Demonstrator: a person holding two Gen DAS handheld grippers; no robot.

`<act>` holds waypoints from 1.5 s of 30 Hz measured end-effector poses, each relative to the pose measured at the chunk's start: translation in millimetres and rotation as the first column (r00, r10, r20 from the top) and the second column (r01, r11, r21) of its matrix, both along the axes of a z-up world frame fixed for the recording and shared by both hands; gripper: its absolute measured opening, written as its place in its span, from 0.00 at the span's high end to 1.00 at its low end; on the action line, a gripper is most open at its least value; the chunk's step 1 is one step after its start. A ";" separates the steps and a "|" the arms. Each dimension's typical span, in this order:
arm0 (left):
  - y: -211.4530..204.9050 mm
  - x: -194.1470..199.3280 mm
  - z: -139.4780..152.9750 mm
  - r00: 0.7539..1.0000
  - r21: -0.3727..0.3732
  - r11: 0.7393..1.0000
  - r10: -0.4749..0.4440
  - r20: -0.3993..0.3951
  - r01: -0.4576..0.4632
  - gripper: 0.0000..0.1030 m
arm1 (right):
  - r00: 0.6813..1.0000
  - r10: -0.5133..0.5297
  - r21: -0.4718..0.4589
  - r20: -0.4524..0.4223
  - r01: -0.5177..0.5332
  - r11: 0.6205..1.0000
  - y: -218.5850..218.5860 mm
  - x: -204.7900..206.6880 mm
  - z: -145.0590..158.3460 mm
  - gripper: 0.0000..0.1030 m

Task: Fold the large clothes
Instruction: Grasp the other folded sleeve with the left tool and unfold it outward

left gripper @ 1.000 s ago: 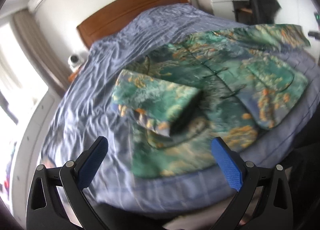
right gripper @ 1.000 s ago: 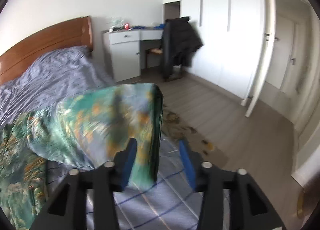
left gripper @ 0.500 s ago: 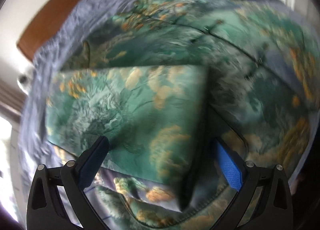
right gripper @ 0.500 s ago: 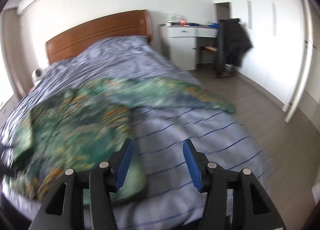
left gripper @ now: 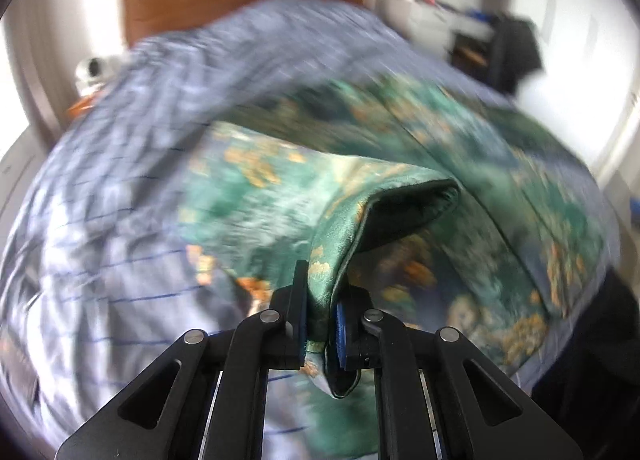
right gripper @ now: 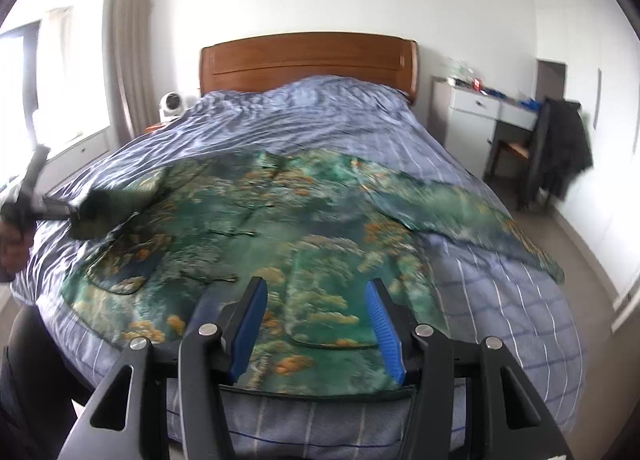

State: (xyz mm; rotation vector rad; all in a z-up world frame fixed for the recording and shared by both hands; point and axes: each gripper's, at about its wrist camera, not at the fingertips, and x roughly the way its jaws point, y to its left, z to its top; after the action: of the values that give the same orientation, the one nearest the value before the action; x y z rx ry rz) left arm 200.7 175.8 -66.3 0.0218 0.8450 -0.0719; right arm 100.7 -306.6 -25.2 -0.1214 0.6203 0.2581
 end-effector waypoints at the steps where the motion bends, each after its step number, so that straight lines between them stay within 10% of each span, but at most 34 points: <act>1: 10.0 -3.4 5.9 0.999 0.003 0.999 0.037 0.016 -0.037 0.91 | 1.000 0.013 -0.002 0.002 -0.013 1.000 4.7 -0.6 0.1 0.49; 6: 73.4 -29.2 20.9 0.960 0.047 0.960 0.272 0.064 -0.275 0.89 | 0.999 0.049 -0.003 0.012 -0.049 0.999 19.0 -6.1 0.5 0.49; 16: 146.0 -96.2 -9.1 0.814 0.038 0.813 0.580 0.026 -0.581 0.48 | 0.999 0.032 0.013 0.016 -0.032 0.999 13.4 -7.1 4.9 0.49; 29: 13.9 -79.4 -19.4 0.929 -0.032 0.929 0.369 0.025 -0.368 0.20 | 1.000 -0.030 0.003 0.005 0.030 1.000 0.3 4.0 0.1 0.37; 34: -26.0 -67.5 2.1 0.933 -0.002 0.941 0.336 0.131 -0.339 0.02 | 0.995 -0.097 -0.004 -0.015 0.096 0.995 -9.4 11.1 0.2 0.17; 45: -69.4 -65.7 5.3 0.955 0.090 0.956 0.266 0.133 -0.278 0.01 | 0.977 -0.209 0.084 -0.036 0.211 0.974 -53.8 14.1 5.6 0.17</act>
State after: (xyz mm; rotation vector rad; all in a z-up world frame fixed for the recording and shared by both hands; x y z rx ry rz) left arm 135.0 106.4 -61.0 0.0104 0.7246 0.2332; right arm 114.8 -360.4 -19.6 0.0323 0.6422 0.0818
